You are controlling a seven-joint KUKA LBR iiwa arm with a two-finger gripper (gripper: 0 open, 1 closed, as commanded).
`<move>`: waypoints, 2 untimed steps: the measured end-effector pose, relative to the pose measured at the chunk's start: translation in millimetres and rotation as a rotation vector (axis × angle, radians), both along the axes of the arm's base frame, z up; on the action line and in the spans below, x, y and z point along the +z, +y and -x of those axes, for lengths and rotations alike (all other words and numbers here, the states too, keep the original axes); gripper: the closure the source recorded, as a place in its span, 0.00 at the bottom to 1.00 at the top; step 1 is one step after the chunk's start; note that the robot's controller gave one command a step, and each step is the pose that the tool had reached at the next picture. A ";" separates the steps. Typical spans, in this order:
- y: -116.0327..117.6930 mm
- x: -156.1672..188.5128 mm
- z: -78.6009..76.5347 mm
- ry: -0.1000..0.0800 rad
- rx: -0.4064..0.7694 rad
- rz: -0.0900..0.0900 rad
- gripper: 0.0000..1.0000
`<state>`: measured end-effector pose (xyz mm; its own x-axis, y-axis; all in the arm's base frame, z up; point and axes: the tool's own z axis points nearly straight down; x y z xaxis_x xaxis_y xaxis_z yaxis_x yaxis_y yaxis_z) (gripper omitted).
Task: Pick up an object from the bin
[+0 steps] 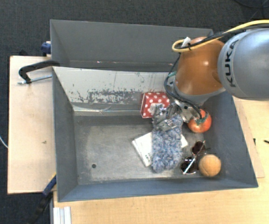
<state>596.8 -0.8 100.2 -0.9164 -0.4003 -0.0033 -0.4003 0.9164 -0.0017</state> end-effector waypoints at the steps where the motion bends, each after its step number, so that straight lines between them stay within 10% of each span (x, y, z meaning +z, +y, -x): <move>1: 0.3 14.6 -2.9 -0.005 0.000 -0.001 1.00; 2: 0.4 22.4 -2.5 -0.004 0.000 -0.001 1.00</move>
Offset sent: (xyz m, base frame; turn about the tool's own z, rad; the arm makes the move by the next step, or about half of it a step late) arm 0.0000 -0.0001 0.0445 0.0000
